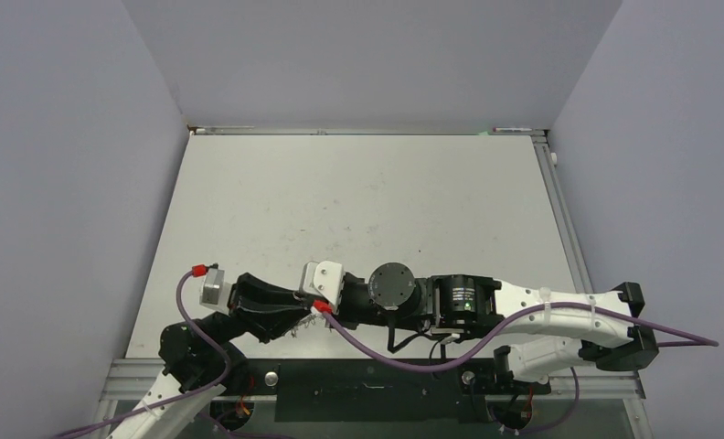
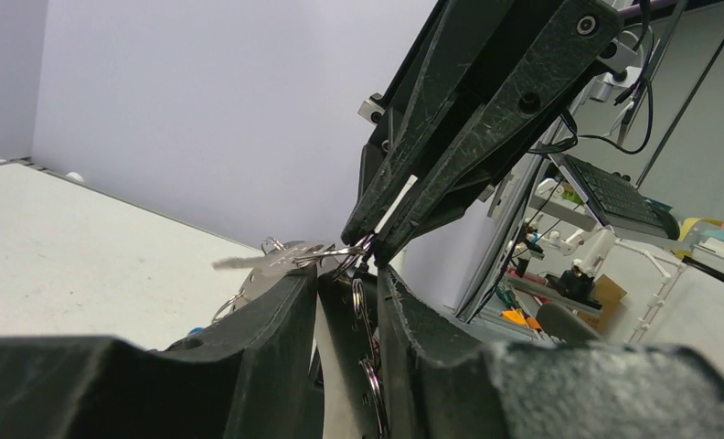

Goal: Put the keys on the keyring

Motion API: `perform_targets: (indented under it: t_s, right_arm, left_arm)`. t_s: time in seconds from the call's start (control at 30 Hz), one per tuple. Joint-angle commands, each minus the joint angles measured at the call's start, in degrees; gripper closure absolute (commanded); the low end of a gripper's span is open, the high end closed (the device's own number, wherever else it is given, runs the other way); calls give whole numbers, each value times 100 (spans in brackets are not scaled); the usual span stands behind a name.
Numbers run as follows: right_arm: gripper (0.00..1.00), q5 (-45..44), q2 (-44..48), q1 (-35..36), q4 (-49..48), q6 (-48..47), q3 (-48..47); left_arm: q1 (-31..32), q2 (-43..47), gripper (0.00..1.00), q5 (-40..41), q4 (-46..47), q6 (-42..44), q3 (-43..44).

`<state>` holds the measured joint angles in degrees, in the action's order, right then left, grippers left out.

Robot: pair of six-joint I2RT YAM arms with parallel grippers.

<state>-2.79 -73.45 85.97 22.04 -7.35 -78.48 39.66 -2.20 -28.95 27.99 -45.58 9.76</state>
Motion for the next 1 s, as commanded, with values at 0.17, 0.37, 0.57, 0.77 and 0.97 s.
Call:
perform_targets:
  t_s: [0.17, 0.37, 0.57, 0.77, 0.97]
  right_arm:
    - [95, -142, 389, 17, -397, -318, 218]
    - [95, -170, 604, -48, -432, -423, 298]
    - [95, -132, 785, -54, -422, -491, 361]
    - [95, -81, 887, -55, -301, -567, 361]
    - [95, 44, 963, -71, -176, -586, 384]
  left_arm:
    - [6, 172, 64, 354, -348, 124, 548]
    - [7, 393, 47, 411, -1406, 496, 993]
    - [-2, 461, 37, 469, -2715, 1256, 1582]
    - [-2, 376, 32, 451, -3502, 2623, 2086]
    - [-2, 333, 31, -161, -3319, 4228, 1973]
